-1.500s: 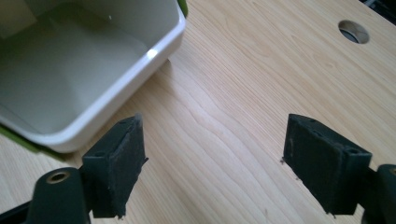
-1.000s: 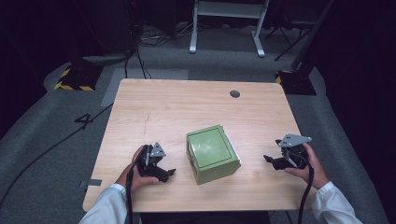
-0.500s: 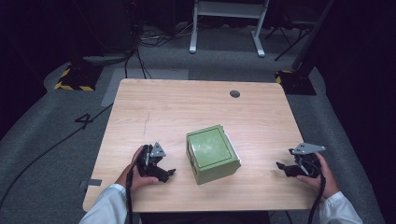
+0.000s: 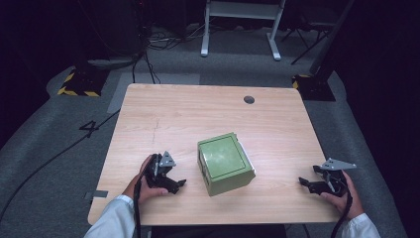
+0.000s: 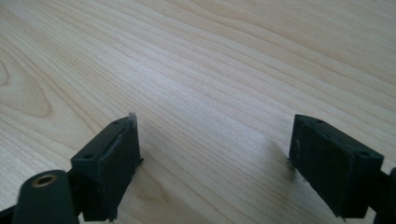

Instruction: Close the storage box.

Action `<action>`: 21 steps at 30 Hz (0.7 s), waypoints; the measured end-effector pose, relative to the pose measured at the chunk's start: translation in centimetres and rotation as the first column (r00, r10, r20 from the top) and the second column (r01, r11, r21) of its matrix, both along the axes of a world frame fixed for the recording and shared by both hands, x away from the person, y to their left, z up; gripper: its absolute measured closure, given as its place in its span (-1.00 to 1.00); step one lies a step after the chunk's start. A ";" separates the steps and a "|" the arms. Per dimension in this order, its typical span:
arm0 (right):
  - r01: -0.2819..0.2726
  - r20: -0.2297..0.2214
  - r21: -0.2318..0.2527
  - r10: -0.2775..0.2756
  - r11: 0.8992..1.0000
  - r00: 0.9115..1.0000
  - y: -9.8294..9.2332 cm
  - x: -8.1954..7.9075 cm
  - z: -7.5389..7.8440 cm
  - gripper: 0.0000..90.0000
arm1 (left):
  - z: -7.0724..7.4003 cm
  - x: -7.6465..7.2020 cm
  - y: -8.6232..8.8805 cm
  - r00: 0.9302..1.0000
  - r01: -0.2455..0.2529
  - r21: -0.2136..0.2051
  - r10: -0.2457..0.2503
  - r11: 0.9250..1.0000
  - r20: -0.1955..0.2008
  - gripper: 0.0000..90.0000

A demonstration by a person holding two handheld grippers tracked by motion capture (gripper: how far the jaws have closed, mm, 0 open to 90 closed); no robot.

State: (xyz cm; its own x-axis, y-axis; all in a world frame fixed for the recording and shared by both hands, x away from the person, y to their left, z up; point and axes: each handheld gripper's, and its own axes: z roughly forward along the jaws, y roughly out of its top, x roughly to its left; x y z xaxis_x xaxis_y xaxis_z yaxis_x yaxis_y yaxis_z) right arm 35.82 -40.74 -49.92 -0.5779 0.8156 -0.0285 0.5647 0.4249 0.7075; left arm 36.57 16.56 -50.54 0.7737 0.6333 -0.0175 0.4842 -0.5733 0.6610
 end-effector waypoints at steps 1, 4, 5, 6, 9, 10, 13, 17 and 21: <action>0.005 0.004 0.018 -0.005 1.000 1.000 -0.2 0.0 -0.2 -0.67 | 0.0 0.0 0.0 1.000 0.000 0.000 0.000 1.000 0.000 -1.00; 0.007 0.021 0.043 -0.008 0.999 1.000 -0.5 -0.2 -0.5 -0.67 | 0.0 0.0 0.0 1.000 0.000 0.000 0.000 1.000 0.000 -1.00; 0.008 0.021 0.043 -0.009 0.999 1.000 -0.5 -0.2 -0.5 -0.67 | 0.0 0.0 0.0 1.000 0.000 0.000 0.000 1.000 0.000 -1.00; 0.009 0.021 0.044 -0.010 0.999 1.000 -0.5 -0.2 -0.5 -0.67 | 0.0 0.0 0.0 1.000 0.000 0.000 0.000 1.000 0.000 -1.00; 0.014 0.023 0.042 -0.015 0.999 1.000 -0.4 -0.2 -0.5 -0.67 | 0.0 0.0 0.0 1.000 0.002 0.000 -0.002 1.000 0.000 -1.00; 0.014 0.022 0.043 -0.015 0.999 1.000 -0.4 -0.2 -0.5 -0.67 | 0.0 0.0 0.0 1.000 0.001 0.000 -0.001 1.000 0.000 -1.00; 0.014 0.023 0.042 -0.015 0.999 1.000 -0.4 -0.2 -0.5 -0.67 | 0.0 0.0 0.0 1.000 0.000 0.000 0.000 1.000 -0.002 -1.00; 0.018 0.023 0.042 -0.019 0.999 1.000 -0.5 -0.2 -0.5 -0.67 | 0.0 0.0 0.0 1.000 0.002 0.000 -0.002 1.000 0.001 -1.00; 0.023 0.023 0.042 -0.024 0.999 0.999 -0.5 -0.2 -0.5 -0.67 | 0.0 0.0 0.0 1.000 0.003 0.000 -0.003 1.000 0.000 -1.00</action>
State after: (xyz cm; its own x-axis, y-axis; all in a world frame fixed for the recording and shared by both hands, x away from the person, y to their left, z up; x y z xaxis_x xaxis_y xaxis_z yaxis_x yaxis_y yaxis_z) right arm 35.61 -41.22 -50.40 -0.5582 0.8297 -0.0076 0.5574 0.3818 0.7373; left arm 36.57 16.59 -50.54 0.7758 0.6307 -0.0180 0.4826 -0.5748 0.6609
